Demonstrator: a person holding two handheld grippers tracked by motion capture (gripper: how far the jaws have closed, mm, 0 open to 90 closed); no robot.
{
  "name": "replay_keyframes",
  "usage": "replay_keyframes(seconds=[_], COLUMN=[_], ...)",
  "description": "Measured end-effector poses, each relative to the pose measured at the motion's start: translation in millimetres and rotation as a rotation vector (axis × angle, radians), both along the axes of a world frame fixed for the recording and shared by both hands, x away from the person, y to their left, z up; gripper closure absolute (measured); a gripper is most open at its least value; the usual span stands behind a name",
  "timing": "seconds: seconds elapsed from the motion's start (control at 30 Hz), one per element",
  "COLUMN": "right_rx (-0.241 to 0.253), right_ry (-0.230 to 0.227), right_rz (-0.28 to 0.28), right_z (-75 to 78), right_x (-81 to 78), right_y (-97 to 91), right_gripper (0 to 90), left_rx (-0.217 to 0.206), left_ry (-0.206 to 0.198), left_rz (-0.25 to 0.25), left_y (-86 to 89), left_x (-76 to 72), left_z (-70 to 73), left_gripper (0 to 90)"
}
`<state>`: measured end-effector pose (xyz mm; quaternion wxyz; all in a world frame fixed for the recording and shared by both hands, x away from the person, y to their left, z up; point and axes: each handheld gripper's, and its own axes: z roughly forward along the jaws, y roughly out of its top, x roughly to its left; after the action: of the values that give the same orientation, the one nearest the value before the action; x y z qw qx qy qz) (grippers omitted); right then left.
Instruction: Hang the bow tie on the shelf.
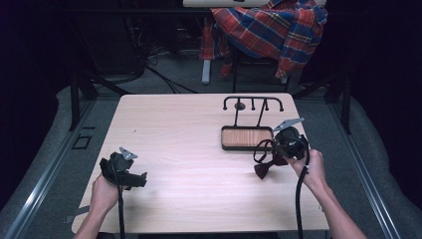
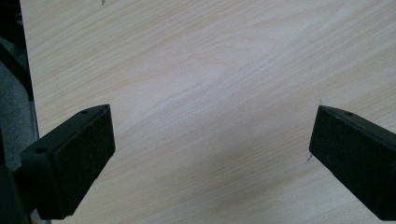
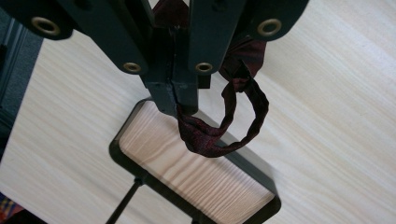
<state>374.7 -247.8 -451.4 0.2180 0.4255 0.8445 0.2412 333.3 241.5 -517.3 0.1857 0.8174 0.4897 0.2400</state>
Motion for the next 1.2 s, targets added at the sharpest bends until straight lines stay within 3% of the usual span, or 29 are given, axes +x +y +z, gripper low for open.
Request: replay_keyframes(seconds=[0.43,0.87,0.9,1.2], right_rx=[0.023,0.076,0.097,0.122], right_ry=[-0.073,-0.100,-0.113,-0.138], right_rz=[-0.058,-0.086,-0.101,-0.142], right_z=[13.8,27.7,29.8,34.0], right_x=[3.0,14.5,16.6,26.0], right_y=[-12.7,-18.6,-21.2,-31.4], right_gripper=[89.3,89.3,89.2,89.3], left_rx=[0.001,0.002,0.007,0.011], left_ry=[0.001,0.007,0.008,0.013], left_rz=[0.000,-0.002,-0.006,-0.006], left_y=[0.1,-1.3,-1.7,-1.8], left_x=[-1.6,-0.4,-0.1,0.4], left_z=[1.1,-0.4,-0.8,-1.5], left_gripper=[0.5,0.6,0.6,0.6])
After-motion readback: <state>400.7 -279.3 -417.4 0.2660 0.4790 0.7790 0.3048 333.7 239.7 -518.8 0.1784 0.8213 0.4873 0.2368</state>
